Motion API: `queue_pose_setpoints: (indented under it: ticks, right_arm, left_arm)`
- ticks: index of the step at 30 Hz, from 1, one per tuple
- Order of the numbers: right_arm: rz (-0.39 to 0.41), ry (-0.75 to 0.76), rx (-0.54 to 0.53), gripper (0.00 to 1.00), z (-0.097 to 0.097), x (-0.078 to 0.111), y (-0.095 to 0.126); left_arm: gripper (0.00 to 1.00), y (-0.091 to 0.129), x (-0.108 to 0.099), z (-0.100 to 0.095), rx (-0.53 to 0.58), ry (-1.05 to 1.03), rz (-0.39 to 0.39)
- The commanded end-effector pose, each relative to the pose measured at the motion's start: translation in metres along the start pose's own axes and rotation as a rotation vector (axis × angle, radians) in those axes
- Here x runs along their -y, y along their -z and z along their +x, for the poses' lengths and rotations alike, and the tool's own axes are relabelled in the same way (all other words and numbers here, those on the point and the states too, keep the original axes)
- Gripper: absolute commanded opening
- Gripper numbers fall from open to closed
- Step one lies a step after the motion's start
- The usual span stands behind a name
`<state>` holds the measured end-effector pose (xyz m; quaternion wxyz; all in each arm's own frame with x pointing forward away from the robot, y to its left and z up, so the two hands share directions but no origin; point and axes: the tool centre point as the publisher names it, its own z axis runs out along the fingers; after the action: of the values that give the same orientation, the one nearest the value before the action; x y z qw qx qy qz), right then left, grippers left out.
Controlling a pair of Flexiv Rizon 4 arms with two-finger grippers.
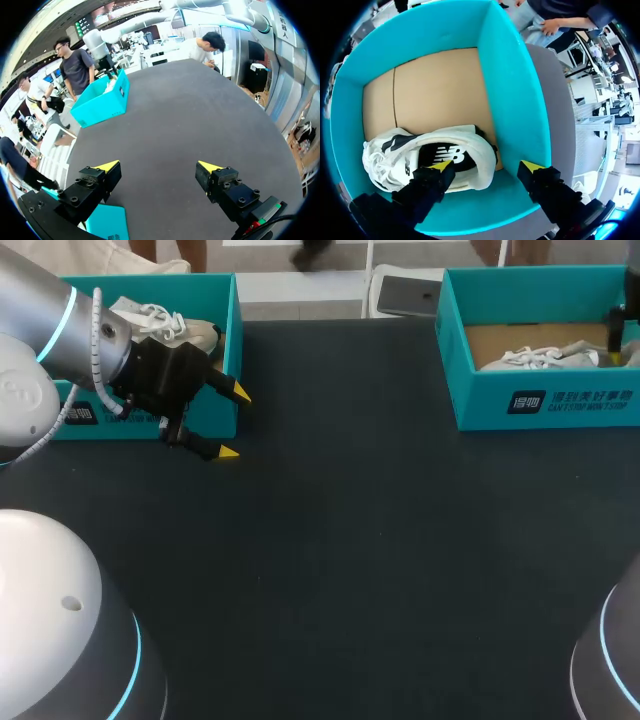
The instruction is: Take the shoe out of the shoebox, open the shoe tongue, remove and reinsert the insole, then place the shoe into the shoebox
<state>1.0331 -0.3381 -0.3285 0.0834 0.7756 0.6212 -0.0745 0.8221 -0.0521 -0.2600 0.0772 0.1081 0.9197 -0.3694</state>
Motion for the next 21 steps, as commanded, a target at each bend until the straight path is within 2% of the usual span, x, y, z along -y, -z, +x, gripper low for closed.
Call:
queue_pose_setpoints:
  ticks: [1, 6, 14, 18, 21]
  right_arm:
    - [-0.069, -0.014, -0.013, 0.90, -0.001, 0.022, 0.031]
    - [-0.145, -0.034, -0.042, 1.00, 0.007, 0.032, 0.069]
    - [-0.202, -0.022, -0.062, 1.00, 0.029, 0.048, 0.114]
    - [-0.196, 0.014, -0.085, 1.00, 0.045, 0.060, 0.131]
    - [-0.196, 0.014, -0.085, 1.00, 0.045, 0.060, 0.131]
  left_arm:
    - [1.00, 0.000, 0.000, 0.000, 0.000, 0.000, -0.002]
    - [1.00, 0.000, 0.000, 0.000, 0.000, 0.000, -0.002]
    - [1.00, 0.000, 0.000, 0.000, 0.000, 0.000, -0.002]
    - [1.00, 0.000, 0.000, 0.000, 0.000, 0.000, -0.002]
    - [1.00, 0.000, 0.000, 0.000, 0.000, 0.000, -0.002]
